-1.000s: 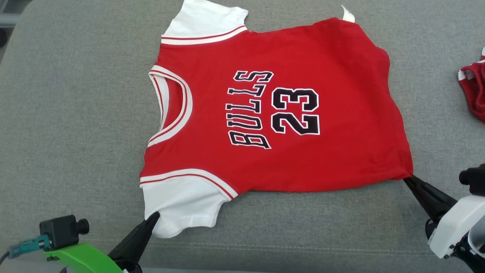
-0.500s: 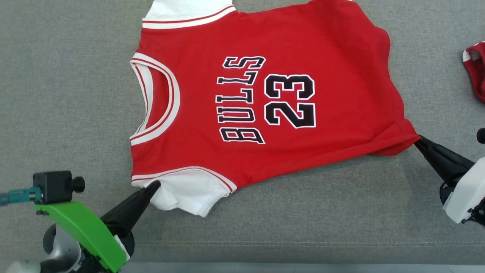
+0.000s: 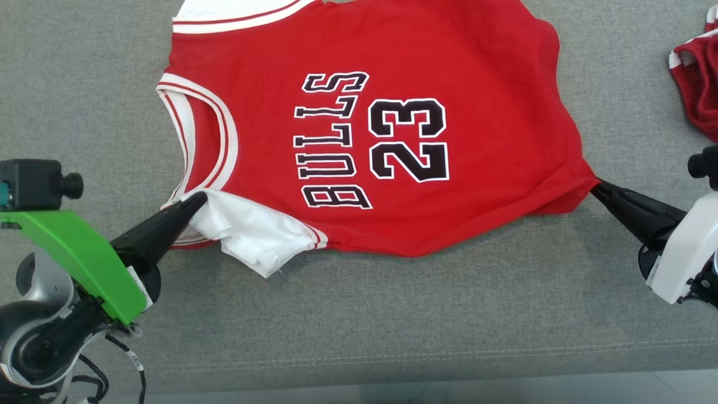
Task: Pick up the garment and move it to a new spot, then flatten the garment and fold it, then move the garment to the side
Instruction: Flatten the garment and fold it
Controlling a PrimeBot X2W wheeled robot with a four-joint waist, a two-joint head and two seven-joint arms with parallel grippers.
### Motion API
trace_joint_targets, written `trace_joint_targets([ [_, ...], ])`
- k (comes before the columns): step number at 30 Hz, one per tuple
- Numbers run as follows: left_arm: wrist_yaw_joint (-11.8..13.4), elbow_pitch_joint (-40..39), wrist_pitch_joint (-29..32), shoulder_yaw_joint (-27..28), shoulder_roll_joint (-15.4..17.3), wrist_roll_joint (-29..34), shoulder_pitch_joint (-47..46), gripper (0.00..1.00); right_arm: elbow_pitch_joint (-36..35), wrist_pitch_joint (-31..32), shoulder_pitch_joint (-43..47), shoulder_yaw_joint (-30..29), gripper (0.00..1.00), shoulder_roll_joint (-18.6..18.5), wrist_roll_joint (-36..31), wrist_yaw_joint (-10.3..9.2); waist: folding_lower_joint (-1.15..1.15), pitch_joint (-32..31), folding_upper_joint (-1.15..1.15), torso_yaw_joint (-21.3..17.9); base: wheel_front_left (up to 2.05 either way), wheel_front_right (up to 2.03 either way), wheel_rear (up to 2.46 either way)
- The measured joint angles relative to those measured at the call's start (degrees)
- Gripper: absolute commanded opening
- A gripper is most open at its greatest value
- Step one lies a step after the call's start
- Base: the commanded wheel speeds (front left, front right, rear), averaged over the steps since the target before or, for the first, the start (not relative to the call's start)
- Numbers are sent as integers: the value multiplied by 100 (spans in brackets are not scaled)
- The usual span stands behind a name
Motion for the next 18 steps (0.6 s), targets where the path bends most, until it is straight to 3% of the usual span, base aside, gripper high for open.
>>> trace_joint_targets([
  [12, 0, 996, 515, 226, -69, -56, -686, 0, 202, 626, -427, -3, 0, -113, 290, -43, 0, 33, 0, -138, 0, 0, 0],
  [18, 0, 1413, 643, 280, -270, -15, -1098, 0, 290, 877, -793, 156, 0, -87, 294, -49, 0, 52, 0, -172, 0, 0, 0],
])
